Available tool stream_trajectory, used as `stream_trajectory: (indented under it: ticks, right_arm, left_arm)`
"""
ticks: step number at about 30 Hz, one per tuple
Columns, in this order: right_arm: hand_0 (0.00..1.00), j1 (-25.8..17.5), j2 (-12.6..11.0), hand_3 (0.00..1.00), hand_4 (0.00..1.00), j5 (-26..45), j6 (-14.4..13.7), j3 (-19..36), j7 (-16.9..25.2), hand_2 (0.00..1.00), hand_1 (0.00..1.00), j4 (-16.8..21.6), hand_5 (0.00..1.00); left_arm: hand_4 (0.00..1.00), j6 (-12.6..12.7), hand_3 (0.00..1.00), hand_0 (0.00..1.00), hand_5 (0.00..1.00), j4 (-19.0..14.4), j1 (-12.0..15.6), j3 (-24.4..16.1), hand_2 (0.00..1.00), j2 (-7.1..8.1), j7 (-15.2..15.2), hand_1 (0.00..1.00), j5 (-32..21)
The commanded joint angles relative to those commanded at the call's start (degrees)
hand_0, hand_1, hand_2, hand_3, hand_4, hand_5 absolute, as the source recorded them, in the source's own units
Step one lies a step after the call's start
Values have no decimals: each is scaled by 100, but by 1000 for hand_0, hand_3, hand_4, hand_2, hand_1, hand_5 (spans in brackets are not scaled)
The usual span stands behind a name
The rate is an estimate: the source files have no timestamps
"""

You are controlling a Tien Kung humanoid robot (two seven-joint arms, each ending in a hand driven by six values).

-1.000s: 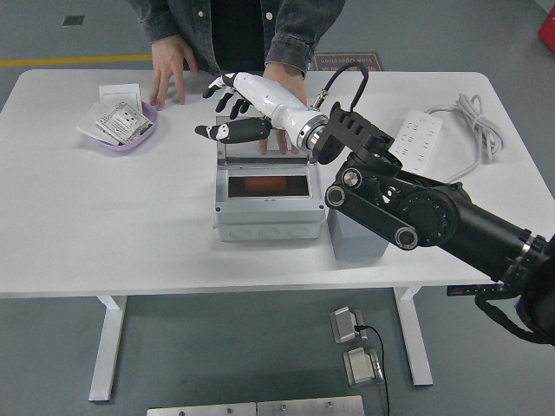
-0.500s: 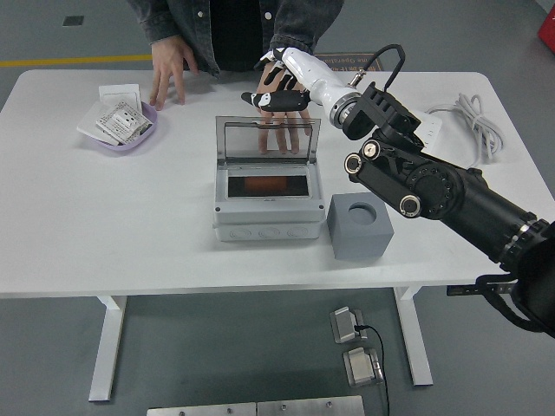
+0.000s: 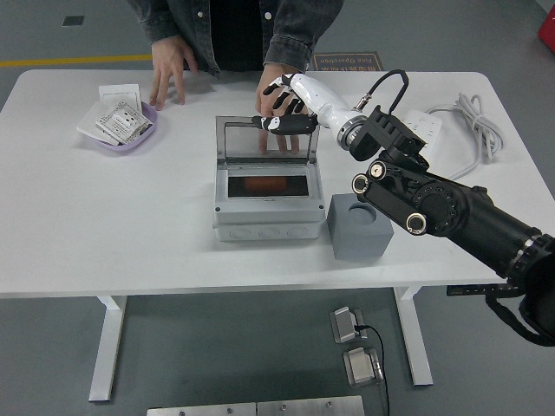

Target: Pick up the cylinder from the cube,place it in the box,flap close box

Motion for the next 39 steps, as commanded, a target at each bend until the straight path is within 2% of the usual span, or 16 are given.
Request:
stream_trajectory:
  ticks: [9,28,39]
  right_arm:
    - [538,-251,-228,727,820,-50,63,-127,67,605,475,555,502]
    - [516,-600,-632,726,816,-238,244,-243,188,605,471,1312,498]
    - [491,-790,-799,734,820,-394,313,-32,259,604,468,1706,502]
  left_arm:
    - [748,-5,671,640,301,0,25,29,651,-12,-13,671,-19]
    - [747,-2,669,640,301,0,43,22,651,-22,-2,672,-24]
    - [747,-15,670,640,300,0,52,34,651,-53,8,673,-19]
